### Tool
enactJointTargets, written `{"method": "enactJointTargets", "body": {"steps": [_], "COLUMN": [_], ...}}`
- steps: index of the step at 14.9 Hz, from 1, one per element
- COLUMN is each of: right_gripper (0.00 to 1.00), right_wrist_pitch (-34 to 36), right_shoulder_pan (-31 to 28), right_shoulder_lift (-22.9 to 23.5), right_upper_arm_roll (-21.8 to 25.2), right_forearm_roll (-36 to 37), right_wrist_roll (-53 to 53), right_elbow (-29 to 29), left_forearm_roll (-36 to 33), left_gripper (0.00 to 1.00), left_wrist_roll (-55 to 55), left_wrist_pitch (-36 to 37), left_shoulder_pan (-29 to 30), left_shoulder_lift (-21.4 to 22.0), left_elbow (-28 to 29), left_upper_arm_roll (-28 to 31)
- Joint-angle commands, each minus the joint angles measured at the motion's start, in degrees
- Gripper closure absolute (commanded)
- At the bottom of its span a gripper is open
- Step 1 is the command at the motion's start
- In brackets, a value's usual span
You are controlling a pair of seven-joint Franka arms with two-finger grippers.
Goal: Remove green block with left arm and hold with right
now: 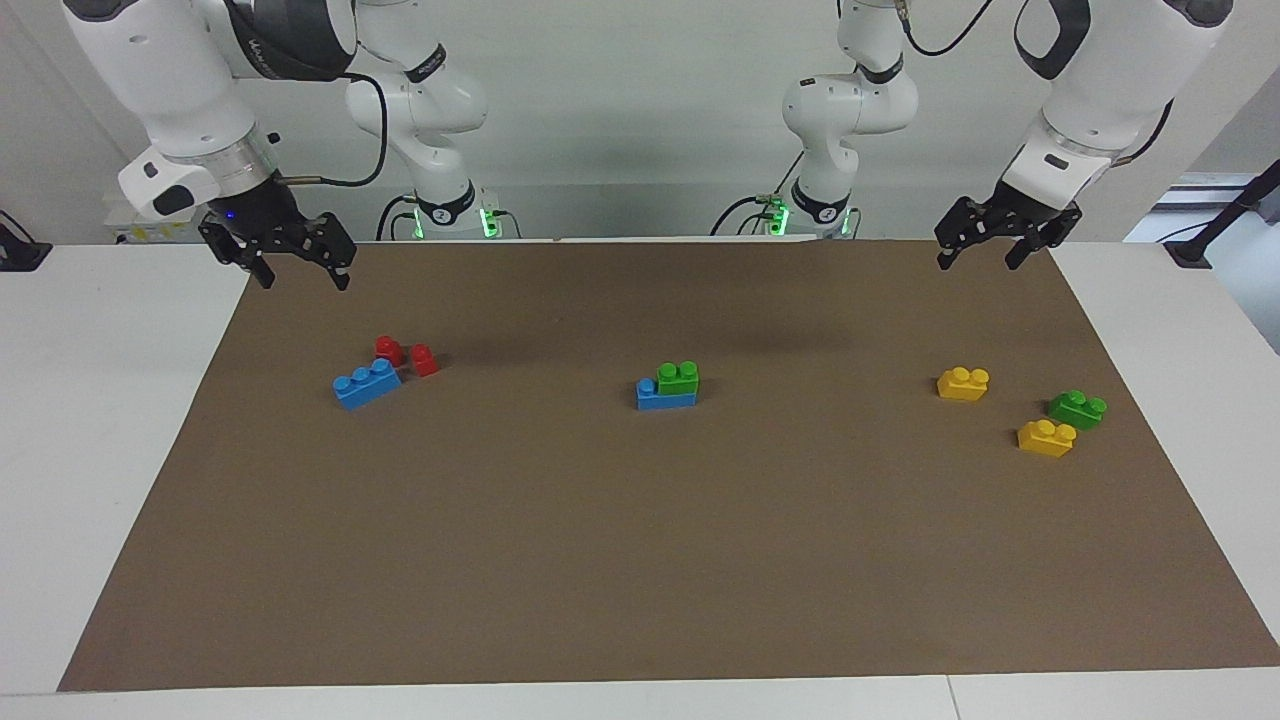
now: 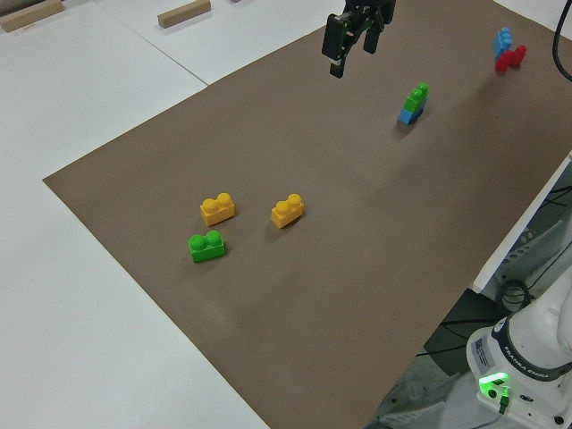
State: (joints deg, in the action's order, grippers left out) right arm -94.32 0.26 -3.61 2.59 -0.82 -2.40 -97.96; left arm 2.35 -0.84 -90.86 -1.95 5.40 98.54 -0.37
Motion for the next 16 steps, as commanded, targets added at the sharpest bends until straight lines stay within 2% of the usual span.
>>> {"method": "enactJointTargets", "body": {"steps": [1,7,10,14,16], "right_gripper": [0.0,0.0,0.0,0.0,0.0], "right_wrist_pitch": [0.1,-0.77,-6.29,-10.96,-13.68], "right_shoulder_pan": [-0.96,-1.67,-0.44,6.31,8.17], "right_shoulder_lift": [0.1,-0.25,-0.6,1.32,3.51], "right_upper_arm_roll": [-0.66,-0.66,-1.36,-1.45,-1.54], "right_forearm_roll": [0.91,0.21,-0.23,-0.67,-6.35], "right_wrist_roll": [1.26,0.57,-15.9,-37.1,-47.47], "right_elbow": [0.23,-0.38,-3.63,-6.0,-6.89], "left_forearm_roll": [-1.21,-1.21,-1.21,-1.21,-1.21], "left_gripper": [0.0,0.0,0.0,0.0,0.0], "left_wrist_roll": [-0.13,-0.13,-0.13,-0.22,-0.22], "left_wrist_pitch": [0.25,0.34,0.34,0.34,0.25], "left_shoulder_pan": [-0.25,-0.25,-0.25,-0.25,-0.25], "left_shoulder_lift": [-0.74,-0.66,-0.57,-0.31,-0.3], "left_elbow": [-1.33,-1.16,-1.07,-0.98,-1.07], "left_upper_arm_roll": [-0.07,-0.07,-0.07,-0.07,-0.16]}}
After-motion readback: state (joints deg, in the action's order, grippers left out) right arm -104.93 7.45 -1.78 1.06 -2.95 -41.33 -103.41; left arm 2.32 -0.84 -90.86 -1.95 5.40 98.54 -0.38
